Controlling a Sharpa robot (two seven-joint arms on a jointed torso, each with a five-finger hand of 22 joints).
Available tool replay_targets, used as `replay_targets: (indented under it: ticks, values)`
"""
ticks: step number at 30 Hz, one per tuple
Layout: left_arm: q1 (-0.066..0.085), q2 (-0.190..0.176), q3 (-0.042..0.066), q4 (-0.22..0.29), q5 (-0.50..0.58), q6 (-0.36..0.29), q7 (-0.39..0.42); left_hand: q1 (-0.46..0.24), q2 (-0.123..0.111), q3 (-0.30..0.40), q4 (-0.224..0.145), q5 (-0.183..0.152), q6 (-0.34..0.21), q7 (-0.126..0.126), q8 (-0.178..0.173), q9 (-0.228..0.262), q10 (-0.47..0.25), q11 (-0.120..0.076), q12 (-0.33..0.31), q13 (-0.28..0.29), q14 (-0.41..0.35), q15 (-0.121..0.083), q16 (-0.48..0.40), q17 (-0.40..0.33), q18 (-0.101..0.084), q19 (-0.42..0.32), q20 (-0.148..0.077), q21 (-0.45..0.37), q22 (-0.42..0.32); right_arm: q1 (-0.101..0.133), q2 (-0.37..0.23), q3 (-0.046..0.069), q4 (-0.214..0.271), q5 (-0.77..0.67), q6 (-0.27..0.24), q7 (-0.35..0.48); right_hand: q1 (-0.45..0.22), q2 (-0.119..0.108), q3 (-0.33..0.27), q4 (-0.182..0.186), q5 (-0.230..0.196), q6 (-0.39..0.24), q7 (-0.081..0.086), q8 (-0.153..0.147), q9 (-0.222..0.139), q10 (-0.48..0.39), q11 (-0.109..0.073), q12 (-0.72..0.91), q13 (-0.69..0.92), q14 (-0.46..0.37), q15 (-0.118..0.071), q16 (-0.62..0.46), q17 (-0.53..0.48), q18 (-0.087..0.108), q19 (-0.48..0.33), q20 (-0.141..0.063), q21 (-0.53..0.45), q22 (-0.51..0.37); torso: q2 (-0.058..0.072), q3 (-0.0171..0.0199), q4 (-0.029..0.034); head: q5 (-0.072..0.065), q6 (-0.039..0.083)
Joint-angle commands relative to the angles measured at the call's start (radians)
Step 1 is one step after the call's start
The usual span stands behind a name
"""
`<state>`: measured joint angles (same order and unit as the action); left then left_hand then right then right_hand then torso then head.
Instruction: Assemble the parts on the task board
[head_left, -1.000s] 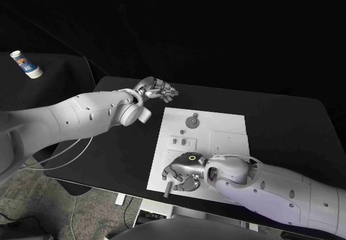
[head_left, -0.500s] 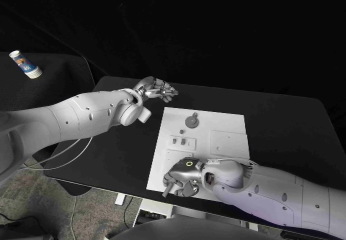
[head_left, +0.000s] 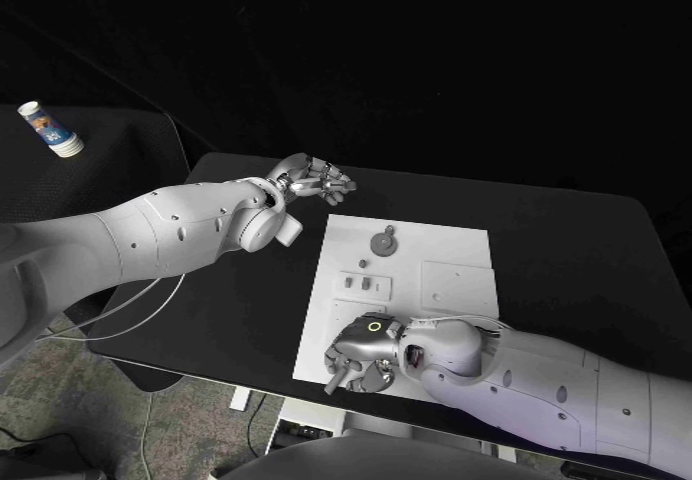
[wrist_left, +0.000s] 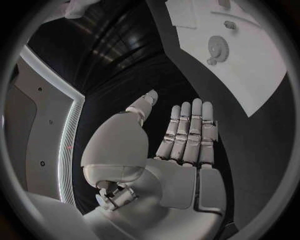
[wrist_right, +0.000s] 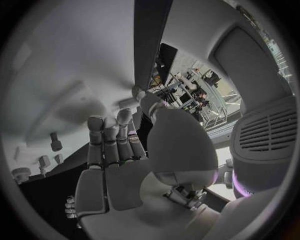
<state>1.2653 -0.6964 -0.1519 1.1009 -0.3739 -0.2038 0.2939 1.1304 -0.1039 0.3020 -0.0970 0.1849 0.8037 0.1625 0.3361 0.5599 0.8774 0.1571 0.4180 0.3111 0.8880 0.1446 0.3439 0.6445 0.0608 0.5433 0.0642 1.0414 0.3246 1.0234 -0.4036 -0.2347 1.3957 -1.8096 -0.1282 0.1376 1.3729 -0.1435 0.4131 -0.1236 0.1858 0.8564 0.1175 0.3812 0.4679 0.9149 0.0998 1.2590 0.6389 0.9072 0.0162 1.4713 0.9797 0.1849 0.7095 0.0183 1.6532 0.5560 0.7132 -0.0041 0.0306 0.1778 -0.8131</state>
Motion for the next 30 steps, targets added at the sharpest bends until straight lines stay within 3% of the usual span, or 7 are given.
replay_targets:
  ticks: [1, 8, 15, 22, 30]
  values:
    - [0.001, 0.002, 0.001, 0.001, 0.000, 0.012, 0.005, 0.001, 0.011, -0.005, 0.002, 0.000, 0.007, -0.003, 0.002, 0.001, 0.001, 0.001, -0.006, 0.001, 0.009, 0.000, -0.004, -0.001, -0.019, -0.006, 0.000, -0.007, 0.002, -0.001, 0.003, 0.000, -0.006, -0.021, -0.027, -0.021, -0.005, 0.012, 0.011, 0.000, 0.001, 0.058, 0.013, 0.028, 0.015, 0.004, -0.008, 0.009, 0.002, 0.007, 0.001, 0.007, 0.002, 0.011, 0.013, -0.002, 0.130, 0.003, 0.000, 0.0000, -0.0003, 0.000, -0.001]
    - [0.001, 0.002, 0.001, 0.001, 0.000, 0.012, 0.005, 0.001, 0.011, -0.005, 0.002, 0.000, 0.007, -0.003, 0.002, 0.001, 0.001, 0.001, -0.007, 0.001, 0.009, 0.000, -0.004, -0.001, -0.019, -0.006, 0.000, -0.007, 0.002, -0.001, 0.001, 0.000, -0.004, 0.002, -0.014, -0.011, -0.020, 0.026, 0.028, 0.007, 0.001, 0.145, 0.019, 0.067, 0.036, 0.018, -0.014, 0.017, 0.002, 0.018, -0.003, 0.013, 0.002, 0.014, 0.025, -0.003, 0.133, 0.009, 0.000, 0.0001, 0.0001, 0.002, -0.002]
    - [0.001, 0.002, 0.001, 0.001, 0.000, 0.012, 0.004, 0.001, 0.011, -0.005, 0.002, 0.000, 0.007, -0.003, 0.002, 0.001, 0.001, 0.001, -0.007, 0.001, 0.009, 0.000, -0.004, -0.001, -0.020, -0.006, 0.000, -0.007, 0.002, -0.001, 0.000, 0.000, -0.007, 0.008, 0.008, -0.024, -0.034, 0.038, 0.035, 0.015, 0.001, 0.166, 0.017, 0.076, 0.042, 0.024, -0.015, 0.018, 0.001, 0.022, -0.004, 0.014, 0.002, 0.015, 0.030, -0.003, 0.135, 0.011, 0.000, 0.0006, -0.0011, 0.002, -0.002]
    - [0.001, 0.001, 0.001, 0.001, 0.000, 0.011, 0.002, 0.001, 0.011, -0.005, 0.002, 0.000, 0.007, -0.003, 0.002, 0.001, 0.001, 0.001, -0.007, 0.001, 0.009, 0.000, -0.004, -0.001, -0.020, -0.006, 0.000, -0.007, 0.002, -0.001, 0.000, 0.000, -0.007, 0.004, 0.037, -0.056, -0.060, 0.045, 0.036, 0.026, 0.000, 0.157, 0.021, 0.066, 0.039, 0.026, -0.015, 0.017, -0.001, 0.025, -0.005, 0.014, 0.001, 0.014, 0.034, -0.003, 0.134, 0.013, 0.000, 0.0010, -0.0009, 0.001, -0.003]
    - [0.001, 0.000, 0.001, 0.002, 0.000, 0.011, 0.002, 0.001, 0.011, -0.005, 0.002, 0.000, 0.007, -0.002, 0.001, 0.001, 0.001, 0.001, -0.007, 0.001, 0.009, 0.000, -0.005, -0.001, -0.020, -0.006, 0.000, -0.007, 0.002, -0.001, -0.006, 0.000, -0.008, 0.011, 0.042, -0.068, -0.103, 0.044, 0.038, 0.034, 0.002, 0.112, 0.031, 0.030, 0.024, 0.021, -0.015, 0.011, -0.006, 0.023, -0.005, 0.011, -0.001, 0.015, 0.034, -0.003, 0.129, 0.014, 0.000, 0.0011, -0.0011, 0.000, -0.003]
